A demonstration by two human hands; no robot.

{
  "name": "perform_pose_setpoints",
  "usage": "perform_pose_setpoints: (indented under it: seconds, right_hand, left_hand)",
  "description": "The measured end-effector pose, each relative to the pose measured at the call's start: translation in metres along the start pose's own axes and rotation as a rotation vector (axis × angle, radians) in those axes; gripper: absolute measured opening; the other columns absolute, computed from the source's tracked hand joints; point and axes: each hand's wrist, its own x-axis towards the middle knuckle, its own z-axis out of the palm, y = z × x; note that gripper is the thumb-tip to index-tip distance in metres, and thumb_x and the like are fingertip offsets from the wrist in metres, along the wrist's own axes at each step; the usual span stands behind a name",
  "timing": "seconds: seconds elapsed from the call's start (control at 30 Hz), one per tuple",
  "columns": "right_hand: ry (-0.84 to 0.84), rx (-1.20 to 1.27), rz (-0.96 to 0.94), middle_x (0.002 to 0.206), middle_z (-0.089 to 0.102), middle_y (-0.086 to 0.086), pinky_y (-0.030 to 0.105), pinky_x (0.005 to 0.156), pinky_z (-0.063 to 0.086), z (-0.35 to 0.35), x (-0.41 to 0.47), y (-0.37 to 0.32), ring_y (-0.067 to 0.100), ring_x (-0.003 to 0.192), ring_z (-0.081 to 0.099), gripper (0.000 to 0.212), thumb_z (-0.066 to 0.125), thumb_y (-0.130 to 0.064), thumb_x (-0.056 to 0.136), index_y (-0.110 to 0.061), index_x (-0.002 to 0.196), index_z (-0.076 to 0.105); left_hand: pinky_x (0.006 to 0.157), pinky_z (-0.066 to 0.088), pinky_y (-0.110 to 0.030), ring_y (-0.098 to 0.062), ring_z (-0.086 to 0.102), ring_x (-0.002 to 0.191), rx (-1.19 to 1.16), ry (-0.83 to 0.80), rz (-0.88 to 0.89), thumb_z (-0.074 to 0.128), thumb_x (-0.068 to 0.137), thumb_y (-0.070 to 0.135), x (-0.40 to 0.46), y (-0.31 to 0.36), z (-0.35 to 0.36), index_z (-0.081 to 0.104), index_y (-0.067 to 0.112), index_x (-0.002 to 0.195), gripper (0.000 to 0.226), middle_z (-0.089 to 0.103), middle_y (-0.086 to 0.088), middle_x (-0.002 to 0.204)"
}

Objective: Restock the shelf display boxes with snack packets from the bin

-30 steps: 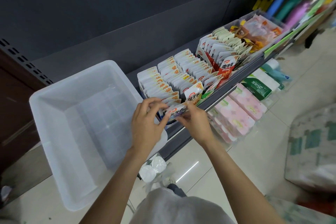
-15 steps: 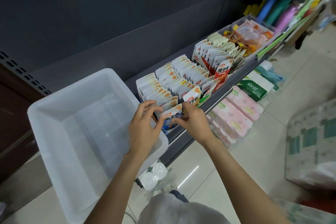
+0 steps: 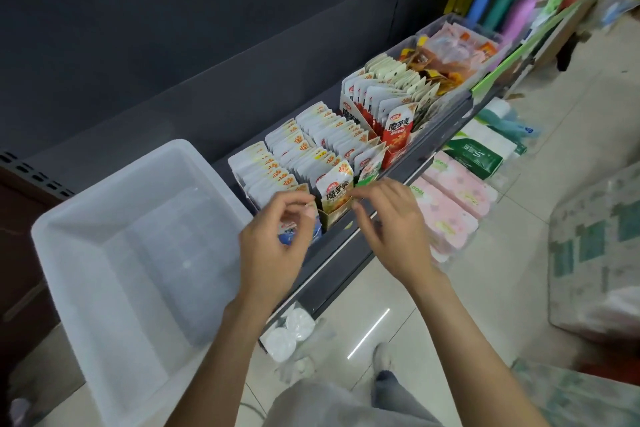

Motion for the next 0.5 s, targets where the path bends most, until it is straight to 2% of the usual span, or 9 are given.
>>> perform_pose_setpoints:
  seconds: [0.07,0.17,0.27,0.33,0.43,0.5]
  right_hand:
    - [-0.073,-0.014,-0.015,0.093,0.066,0.001,0.031,0.083,0.046,-0.004,-0.009,0.019,0.019,0.091,0.057,0.018,0.051,-0.021,0.093,-0.011,0.101,0.065]
    - [-0.250,-0.013,0.022,0.093,0.066,0.001,0.029,0.068,0.047,-0.014,-0.030,0.059,0.021,0.084,0.060,0.015,0.059,-0.014,0.089,-0.015,0.103,0.063]
    - [-0.526,0.030,0.105,0.106,0.064,-0.003,0.032,0.074,0.050,-0.034,-0.048,0.110,0.020,0.093,0.060,0.020,0.057,-0.019,0.092,-0.021,0.111,0.061]
    - [-0.648,0.031,0.102,0.113,0.062,-0.005,0.028,0.081,0.047,-0.052,-0.050,0.146,0.016,0.099,0.059,0.023,0.054,-0.024,0.094,-0.025,0.116,0.060]
    - [-0.713,0.079,0.071,0.116,0.063,-0.007,0.027,0.082,0.047,-0.080,-0.031,0.189,0.014,0.102,0.059,0.025,0.054,-0.026,0.094,-0.028,0.118,0.060]
    - [-0.710,0.105,0.027,0.114,0.064,-0.007,0.026,0.082,0.048,-0.094,-0.002,0.210,0.014,0.100,0.060,0.023,0.055,-0.024,0.094,-0.025,0.116,0.061]
  left_hand:
    - [0.070,0.043,-0.008,-0.003,0.059,0.084,0.175,-0.123,0.064,0.051,0.088,0.036,-0.004,0.003,0.023,0.063,0.021,0.100,0.023,0.062,0.017,0.085]
    - [0.075,0.044,-0.017,-0.001,0.055,0.090,0.350,-0.234,0.042,0.056,0.087,0.033,-0.014,0.001,0.067,0.061,0.028,0.106,0.020,0.062,0.021,0.093]
    - [0.080,0.044,-0.023,-0.005,0.054,0.100,0.412,-0.253,-0.042,0.062,0.088,0.028,-0.021,0.006,0.114,0.061,0.029,0.111,0.023,0.062,0.017,0.105]
    - [0.080,0.048,-0.029,-0.008,0.055,0.101,0.446,-0.243,-0.058,0.061,0.088,0.028,-0.016,0.013,0.139,0.061,0.029,0.111,0.023,0.063,0.015,0.106]
    - [0.080,0.050,-0.034,-0.009,0.057,0.098,0.436,-0.177,-0.053,0.057,0.089,0.031,0.004,0.028,0.161,0.062,0.030,0.109,0.021,0.064,0.012,0.104]
    - [0.088,0.046,-0.028,-0.006,0.057,0.102,0.388,-0.105,-0.081,0.059,0.090,0.026,0.028,0.039,0.166,0.064,0.028,0.109,0.020,0.064,0.013,0.107]
